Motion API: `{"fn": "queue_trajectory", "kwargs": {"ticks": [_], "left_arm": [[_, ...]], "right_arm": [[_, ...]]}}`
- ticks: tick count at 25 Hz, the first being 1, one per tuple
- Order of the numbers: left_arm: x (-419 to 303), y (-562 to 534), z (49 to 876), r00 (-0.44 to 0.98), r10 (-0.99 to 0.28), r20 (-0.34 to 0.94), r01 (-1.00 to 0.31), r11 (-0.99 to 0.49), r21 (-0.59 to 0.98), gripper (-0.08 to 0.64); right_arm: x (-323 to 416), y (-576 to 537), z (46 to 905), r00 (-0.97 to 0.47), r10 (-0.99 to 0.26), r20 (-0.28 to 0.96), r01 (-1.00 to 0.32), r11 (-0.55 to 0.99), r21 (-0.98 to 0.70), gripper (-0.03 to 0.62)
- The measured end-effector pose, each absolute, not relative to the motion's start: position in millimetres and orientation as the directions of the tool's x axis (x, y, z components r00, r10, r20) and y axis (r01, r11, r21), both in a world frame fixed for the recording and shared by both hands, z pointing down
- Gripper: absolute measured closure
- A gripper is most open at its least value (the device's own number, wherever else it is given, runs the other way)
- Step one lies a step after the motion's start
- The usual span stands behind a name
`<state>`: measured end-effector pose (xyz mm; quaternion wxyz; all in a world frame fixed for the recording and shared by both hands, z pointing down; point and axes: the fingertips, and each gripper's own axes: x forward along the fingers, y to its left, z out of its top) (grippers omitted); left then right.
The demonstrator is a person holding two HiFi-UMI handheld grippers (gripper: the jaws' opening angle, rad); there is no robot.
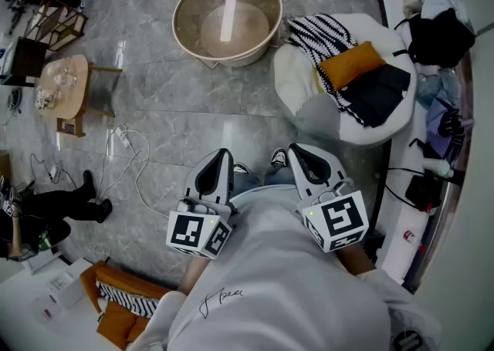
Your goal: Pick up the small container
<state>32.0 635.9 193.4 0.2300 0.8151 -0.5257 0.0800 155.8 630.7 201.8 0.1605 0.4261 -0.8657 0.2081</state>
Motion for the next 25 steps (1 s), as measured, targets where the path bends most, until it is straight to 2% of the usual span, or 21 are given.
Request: {"fn": "queue_trajectory", "kwargs": {"ticks": [11,17,25], "left_arm": [[48.1,642.0,187.4,0.477,-0.813,0.334,-0.869,-0.38,0.317,0.542],[45.0,636.6,182.8,0.503,-0.818,0.278,-0.842,-0.392,0.37,0.543],[32.3,603.6,182.9,0.485,-0.829,0.279,-0.857,-0.388,0.339,0.543]], "right_arm": [[164.3,632.0,205.1,-0.621,-0.656,0.43,-0.781,0.564,-0.268,0.577],[142.3,633.2,199.6,-0.719,-0.579,0.385,-0.694,0.637,-0.336,0.577],[124.3,603.0,191.5,-0.714,-0.603,0.356,-0.695,0.673,-0.255,0.577]]}}
